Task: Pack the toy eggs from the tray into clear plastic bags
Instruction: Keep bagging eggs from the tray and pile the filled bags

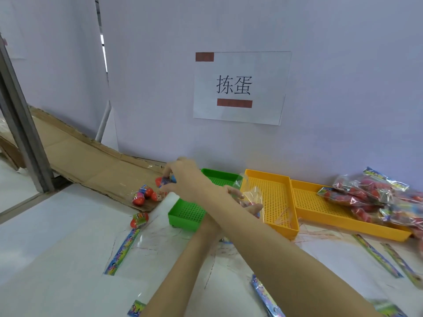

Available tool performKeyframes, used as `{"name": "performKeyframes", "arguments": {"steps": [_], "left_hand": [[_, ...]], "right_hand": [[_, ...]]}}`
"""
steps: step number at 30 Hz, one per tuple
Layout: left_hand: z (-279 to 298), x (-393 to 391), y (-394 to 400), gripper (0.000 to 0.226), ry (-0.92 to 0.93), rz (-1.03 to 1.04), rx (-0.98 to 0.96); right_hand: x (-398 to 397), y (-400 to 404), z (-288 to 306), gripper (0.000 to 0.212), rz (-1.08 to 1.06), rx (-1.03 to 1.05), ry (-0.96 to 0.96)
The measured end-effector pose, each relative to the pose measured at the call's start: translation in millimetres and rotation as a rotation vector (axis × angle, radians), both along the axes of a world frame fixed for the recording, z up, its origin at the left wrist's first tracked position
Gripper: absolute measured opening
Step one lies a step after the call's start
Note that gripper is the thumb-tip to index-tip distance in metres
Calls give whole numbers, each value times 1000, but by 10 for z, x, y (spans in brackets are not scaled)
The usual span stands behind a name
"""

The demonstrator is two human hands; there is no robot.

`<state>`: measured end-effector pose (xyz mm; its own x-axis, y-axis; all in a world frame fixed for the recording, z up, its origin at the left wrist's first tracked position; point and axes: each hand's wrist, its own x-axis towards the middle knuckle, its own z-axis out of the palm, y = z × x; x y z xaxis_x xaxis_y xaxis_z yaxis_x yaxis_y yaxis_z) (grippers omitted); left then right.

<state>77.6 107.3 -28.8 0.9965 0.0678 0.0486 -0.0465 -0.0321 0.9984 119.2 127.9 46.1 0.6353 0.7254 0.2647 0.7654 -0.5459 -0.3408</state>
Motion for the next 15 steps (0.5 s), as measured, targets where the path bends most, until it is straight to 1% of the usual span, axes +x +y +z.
{"name": "performKeyframes", "arguments": {"steps": [1,2,3,5,6,7,8,9,11,13,15], "left_hand": [[-23,-14,9,38,6,27,-17],[-54,2,25,33,26,38,-39],[-42,1,29,36,40,46,-70],[0,-15,22,29,-4,-3,-62],[27,-31,-1,36,-17,-7,-48],[75,-55,-22,48,0,-21,-80],[116,-89,-36,54,3,-31,-109],[135,-116,-44,57,2,-33,-109],[148,-138,-48,59,-10,-55,-34],[184,-164,-62,58,-46,-81,39],[184,-177,-65,54,-85,-129,47]], "right_hand": [[8,-136,57,37,-20,91,18],[5,-304,121,36,-43,152,6],[19,-479,166,34,-74,211,3],[99,-886,191,28,-171,305,-19],[134,-1111,178,26,-229,359,-24],[182,-1345,143,25,-292,404,-16],[214,-1570,98,24,-351,439,5],[233,-1774,36,23,-403,456,36],[213,-2096,-117,22,-474,478,149],[136,-2319,-301,23,-475,547,286],[17,-2463,-439,22,-464,626,384]]}}
